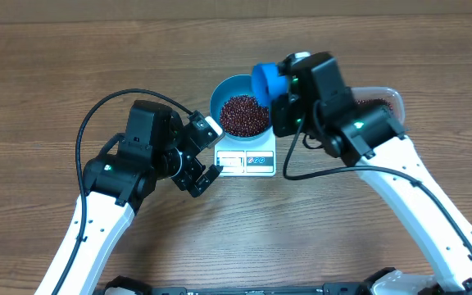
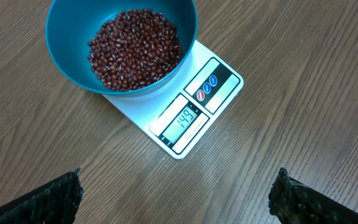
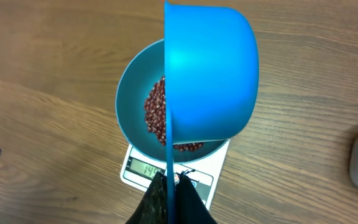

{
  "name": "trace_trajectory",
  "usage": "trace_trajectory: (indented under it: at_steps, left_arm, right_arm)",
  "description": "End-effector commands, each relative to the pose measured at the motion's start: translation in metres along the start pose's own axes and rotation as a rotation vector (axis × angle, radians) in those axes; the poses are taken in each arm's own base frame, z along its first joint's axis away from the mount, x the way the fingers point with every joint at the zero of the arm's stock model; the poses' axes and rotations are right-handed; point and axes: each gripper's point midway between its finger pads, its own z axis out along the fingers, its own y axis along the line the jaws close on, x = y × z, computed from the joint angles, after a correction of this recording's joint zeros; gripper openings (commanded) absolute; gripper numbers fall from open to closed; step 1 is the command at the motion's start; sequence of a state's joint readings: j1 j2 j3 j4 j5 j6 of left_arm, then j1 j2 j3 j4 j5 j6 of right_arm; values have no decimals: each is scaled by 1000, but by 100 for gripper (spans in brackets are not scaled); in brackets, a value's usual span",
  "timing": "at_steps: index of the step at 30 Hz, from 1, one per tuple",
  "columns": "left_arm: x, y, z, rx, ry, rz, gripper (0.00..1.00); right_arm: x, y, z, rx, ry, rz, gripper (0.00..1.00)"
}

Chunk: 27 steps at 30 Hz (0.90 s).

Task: Scoop item into bowl and weigh 150g on scale

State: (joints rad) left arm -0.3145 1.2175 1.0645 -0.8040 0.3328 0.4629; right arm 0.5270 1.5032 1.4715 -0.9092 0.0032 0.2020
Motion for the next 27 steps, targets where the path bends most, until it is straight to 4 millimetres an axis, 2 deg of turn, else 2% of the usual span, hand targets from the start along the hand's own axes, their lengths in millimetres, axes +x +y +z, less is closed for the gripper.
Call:
trace_trajectory:
  at_steps: [1, 5, 10, 27]
  left_arm:
    - [3, -3, 2, 7, 7, -12, 100]
    - [3, -3, 2, 7, 7, -12, 100]
    - [3, -3, 2, 7, 7, -12, 99]
    - [3, -3, 2, 7, 7, -12, 100]
  right_arm:
    - [-6, 9, 2, 42, -23, -105, 4]
    - [-2, 13, 8, 90, -18, -178, 4]
    - [-3, 2, 17, 188, -18, -194, 4]
    - [-3, 7, 20, 172, -20, -198, 4]
